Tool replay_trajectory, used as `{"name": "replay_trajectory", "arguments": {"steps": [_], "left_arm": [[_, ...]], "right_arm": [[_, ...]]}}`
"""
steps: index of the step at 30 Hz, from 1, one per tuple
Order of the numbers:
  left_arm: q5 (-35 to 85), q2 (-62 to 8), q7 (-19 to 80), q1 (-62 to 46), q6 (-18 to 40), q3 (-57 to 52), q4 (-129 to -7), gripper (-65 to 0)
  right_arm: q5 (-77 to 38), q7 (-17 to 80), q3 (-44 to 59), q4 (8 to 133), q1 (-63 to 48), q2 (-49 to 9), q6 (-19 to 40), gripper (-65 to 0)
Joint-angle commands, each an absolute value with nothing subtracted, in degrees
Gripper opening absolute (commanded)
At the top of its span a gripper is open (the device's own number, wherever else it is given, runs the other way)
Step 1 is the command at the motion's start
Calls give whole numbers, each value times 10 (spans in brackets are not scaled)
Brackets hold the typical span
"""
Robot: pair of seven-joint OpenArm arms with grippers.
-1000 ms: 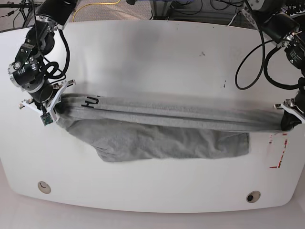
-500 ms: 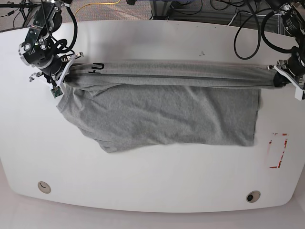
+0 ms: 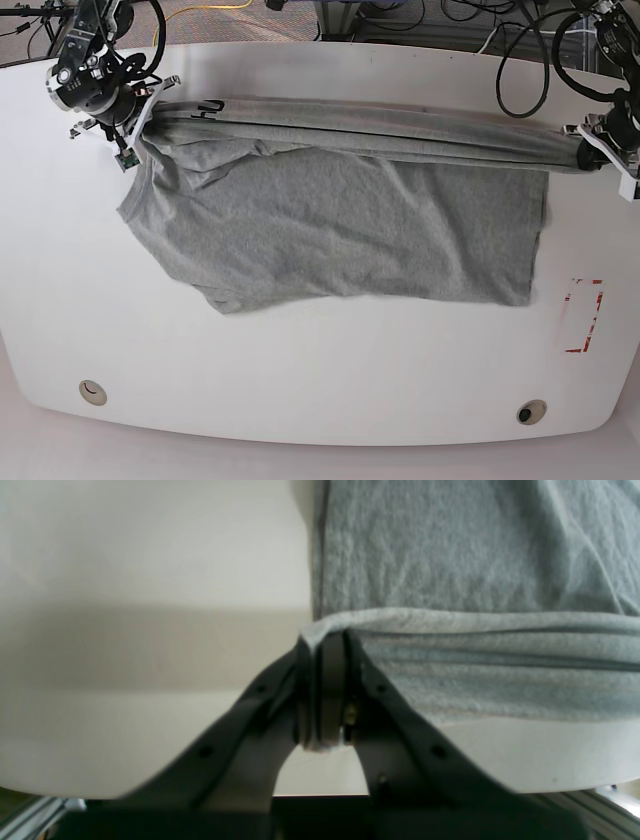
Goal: Fold the T-shirt properly
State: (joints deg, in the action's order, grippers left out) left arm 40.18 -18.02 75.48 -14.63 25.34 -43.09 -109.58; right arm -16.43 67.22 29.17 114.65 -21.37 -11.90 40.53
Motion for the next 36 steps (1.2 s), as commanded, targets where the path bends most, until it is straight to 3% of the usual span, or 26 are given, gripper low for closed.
{"name": "replay_trajectory", "arguments": {"steps": [1, 3, 6, 8, 12, 15, 20, 22, 36], "left_arm": [[387, -206, 743, -159, 250, -437, -1103, -649], [387, -213, 743, -166, 250, -435, -1103, -631], [387, -218, 743, -172, 250, -418, -1103, -542], [387, -218, 743, -175, 250, -413, -1103, -471], [386, -228, 743, -191, 249, -408, -1103, -292], [386, -228, 743, -191, 249, -402, -1103, -197], [387, -228, 743, -189, 248, -389, -1103, -181], [387, -229, 743, -188, 248, -388, -1103, -181], [428, -227, 779, -127, 250, -405, -1107, -178]], "right_arm": [[-144, 676, 298, 1155, -224, -129, 400, -648], [-143, 676, 298, 1155, -230, -129, 400, -648], [-143, 676, 297, 1155, -240, -129, 400, -631], [-143, 676, 297, 1155, -247, -129, 400, -582], [-145, 676, 297, 1156, -259, -129, 400, -396], [-146, 676, 297, 1156, -263, -129, 400, -252], [-154, 676, 297, 1161, -272, -129, 400, -65], [-175, 677, 297, 1163, -272, -129, 400, -36], [-348, 680, 302, 1162, -262, -131, 400, -30]]}}
